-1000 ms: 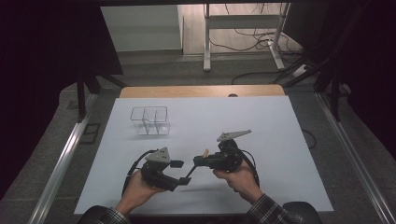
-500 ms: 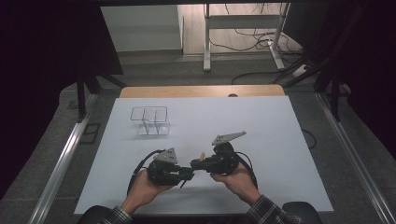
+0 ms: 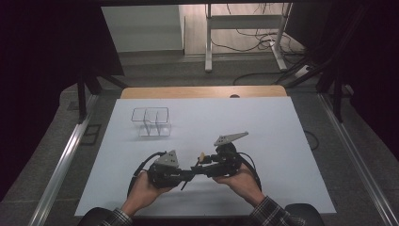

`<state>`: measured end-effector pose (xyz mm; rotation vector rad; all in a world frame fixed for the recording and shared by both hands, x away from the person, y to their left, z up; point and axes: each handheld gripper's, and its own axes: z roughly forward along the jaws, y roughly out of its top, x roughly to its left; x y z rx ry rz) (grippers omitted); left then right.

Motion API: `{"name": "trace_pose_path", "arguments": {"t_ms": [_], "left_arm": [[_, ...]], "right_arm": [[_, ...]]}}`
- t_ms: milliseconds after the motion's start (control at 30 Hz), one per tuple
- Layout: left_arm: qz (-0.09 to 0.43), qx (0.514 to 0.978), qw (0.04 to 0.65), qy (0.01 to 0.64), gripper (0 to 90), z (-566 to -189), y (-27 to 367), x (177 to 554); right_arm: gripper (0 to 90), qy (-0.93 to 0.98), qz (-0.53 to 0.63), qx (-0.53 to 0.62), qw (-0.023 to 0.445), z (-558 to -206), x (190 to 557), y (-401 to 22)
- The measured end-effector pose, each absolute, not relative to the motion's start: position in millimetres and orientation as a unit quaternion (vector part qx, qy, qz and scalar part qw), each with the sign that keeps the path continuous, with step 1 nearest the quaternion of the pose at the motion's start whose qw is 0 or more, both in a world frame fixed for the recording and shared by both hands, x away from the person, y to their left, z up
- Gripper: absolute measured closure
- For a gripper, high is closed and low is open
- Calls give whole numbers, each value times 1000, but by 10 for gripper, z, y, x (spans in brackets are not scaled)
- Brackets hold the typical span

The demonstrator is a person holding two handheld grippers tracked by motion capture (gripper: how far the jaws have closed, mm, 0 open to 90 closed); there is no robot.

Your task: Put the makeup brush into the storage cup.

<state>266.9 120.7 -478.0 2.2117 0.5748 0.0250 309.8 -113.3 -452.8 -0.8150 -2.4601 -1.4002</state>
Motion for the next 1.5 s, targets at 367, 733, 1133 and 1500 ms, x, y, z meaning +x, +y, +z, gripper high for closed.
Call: {"name": "trace_pose_path", "arguments": {"t_ms": [367,733,1133,1500], "left_arm": [[19,872,415,259,841,-4783,1318,2696],[22,869,416,267,840,-4775,1364,2684],[27,866,415,276,840,-4775,1430,2702],[32,863,418,281,840,-4753,1499,2692]], "right_arm": [[107,-855,-444,-264,43,-4572,3116,-1221],[14,-863,-427,-270,19,-4639,3107,-1291],[5,-860,-429,-276,-4,-4663,3080,-1368],[0,-865,-420,-270,-41,-4660,3044,-1419]]}}
